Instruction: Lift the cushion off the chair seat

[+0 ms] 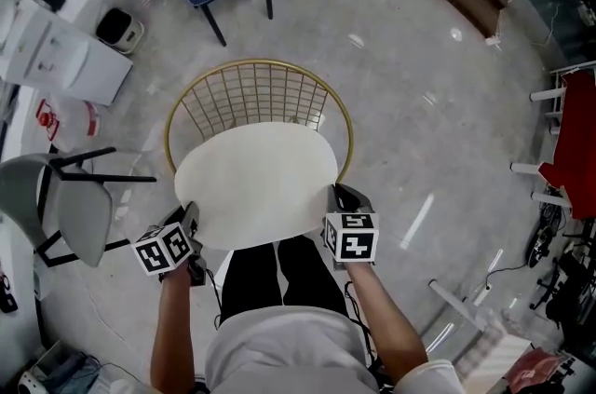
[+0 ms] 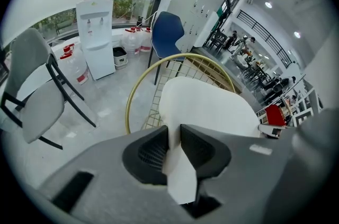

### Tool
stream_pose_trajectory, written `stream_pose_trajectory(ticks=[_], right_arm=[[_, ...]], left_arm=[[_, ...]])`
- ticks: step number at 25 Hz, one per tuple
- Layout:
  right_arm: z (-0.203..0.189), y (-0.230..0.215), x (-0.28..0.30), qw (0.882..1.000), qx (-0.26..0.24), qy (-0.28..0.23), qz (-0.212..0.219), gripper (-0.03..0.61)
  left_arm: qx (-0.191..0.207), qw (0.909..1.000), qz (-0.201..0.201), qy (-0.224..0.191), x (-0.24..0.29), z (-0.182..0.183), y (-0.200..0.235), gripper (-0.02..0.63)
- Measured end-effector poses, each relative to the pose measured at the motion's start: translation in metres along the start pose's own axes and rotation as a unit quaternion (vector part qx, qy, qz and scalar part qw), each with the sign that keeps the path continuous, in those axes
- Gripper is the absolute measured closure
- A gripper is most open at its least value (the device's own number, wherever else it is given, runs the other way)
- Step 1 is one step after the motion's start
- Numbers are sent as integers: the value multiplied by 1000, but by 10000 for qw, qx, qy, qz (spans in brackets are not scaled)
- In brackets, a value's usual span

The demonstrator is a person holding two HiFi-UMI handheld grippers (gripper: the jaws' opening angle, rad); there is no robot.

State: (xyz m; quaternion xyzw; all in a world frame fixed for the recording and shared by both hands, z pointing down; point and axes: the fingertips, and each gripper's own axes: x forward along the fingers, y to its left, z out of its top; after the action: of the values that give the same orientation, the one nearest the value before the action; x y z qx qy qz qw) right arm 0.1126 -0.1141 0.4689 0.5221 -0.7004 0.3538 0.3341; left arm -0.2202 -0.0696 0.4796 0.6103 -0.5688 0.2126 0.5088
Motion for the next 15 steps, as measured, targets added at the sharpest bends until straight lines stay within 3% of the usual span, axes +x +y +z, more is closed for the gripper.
stream_pose_trajectory(ticks=[15], right_arm=[[17,4,-55,9994,-1,-326,147,554]], left_arm=[[-63,9993,-194,-300,-47,0,-21,532]])
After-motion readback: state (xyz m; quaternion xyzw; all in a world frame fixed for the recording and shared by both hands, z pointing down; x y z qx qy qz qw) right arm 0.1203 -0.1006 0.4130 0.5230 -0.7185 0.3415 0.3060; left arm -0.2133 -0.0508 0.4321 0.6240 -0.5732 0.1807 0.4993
